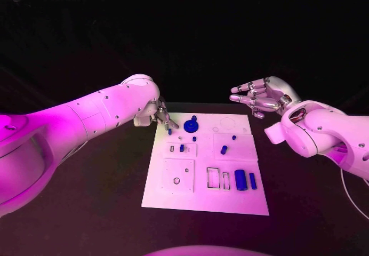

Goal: Assemble the parts on the task board

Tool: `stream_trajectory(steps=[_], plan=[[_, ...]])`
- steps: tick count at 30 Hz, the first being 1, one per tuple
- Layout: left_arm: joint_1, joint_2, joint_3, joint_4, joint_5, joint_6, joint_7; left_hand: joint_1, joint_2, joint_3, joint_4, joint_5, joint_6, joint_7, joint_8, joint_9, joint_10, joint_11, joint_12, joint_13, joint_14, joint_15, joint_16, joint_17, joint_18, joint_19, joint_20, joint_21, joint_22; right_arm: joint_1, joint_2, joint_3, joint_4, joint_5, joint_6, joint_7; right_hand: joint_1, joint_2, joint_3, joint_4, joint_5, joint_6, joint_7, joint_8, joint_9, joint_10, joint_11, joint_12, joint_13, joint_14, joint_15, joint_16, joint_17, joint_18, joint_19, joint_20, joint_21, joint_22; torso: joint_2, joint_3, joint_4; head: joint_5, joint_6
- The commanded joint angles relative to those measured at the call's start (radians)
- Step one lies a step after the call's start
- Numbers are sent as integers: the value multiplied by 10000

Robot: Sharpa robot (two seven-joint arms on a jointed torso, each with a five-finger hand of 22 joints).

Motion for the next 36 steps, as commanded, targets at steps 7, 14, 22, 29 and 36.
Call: stream_trajectory(steps=[7,14,22,29,36], plan=[[-9,-15,2,73,3,458,-68,277,-2,82,-51,-25,88,-37,131,70,58,-80,131,89,1053,-32,24,2635,90,432,0,68,1421,-9,14,-2,-1,-44,156,19,27,115,-44,-19,12,-87,0,24,-7,-66,-4,15,4,522,59,-41,123,182,-55,6,-47,-6,3,9,8,0,3],[-16,-22,2,86,3,539,-94,563,44,177,-102,-32,74,-56,185,128,81,-100,158,109,1053,-53,24,2635,78,451,-24,105,1461,-9,12,-2,3,-50,156,18,27,115,-44,-19,12,-87,0,24,-7,-66,-4,15,4,522,59,-41,123,182,-55,6,-47,-6,4,7,4,19,-8],[-22,-13,2,108,4,531,-118,782,95,280,-146,-33,67,-66,216,167,112,-111,198,145,1053,-64,24,2635,70,465,-37,133,1492,-9,18,-2,5,-68,152,21,79,136,-37,-42,24,-86,-2,28,-6,-76,-7,4,-12,520,57,-54,109,187,-62,5,-65,-30,5,1,15,45,-35],[-28,-20,2,118,5,262,-74,1423,419,732,-380,-31,5,-120,239,224,108,-160,191,140,1053,-101,24,2635,74,461,-68,117,1496,-9,20,-2,6,-107,175,7,171,169,-30,-86,-10,-85,0,34,-4,-88,-9,-2,-31,521,54,-61,108,189,-62,2,-84,-51,7,6,-4,27,-91],[-29,-26,2,120,282,-429,88,2913,849,2273,-1163,-97,-334,-142,89,211,-26,-207,2,12,1053,-162,24,2635,79,443,-156,84,1494,-9,17,-2,-4,-129,210,-14,194,181,-27,-97,-23,-84,0,36,-3,-94,-9,-9,-40,520,54,-67,101,190,-62,2,-90,-57,-5,1,6,11,-108]])
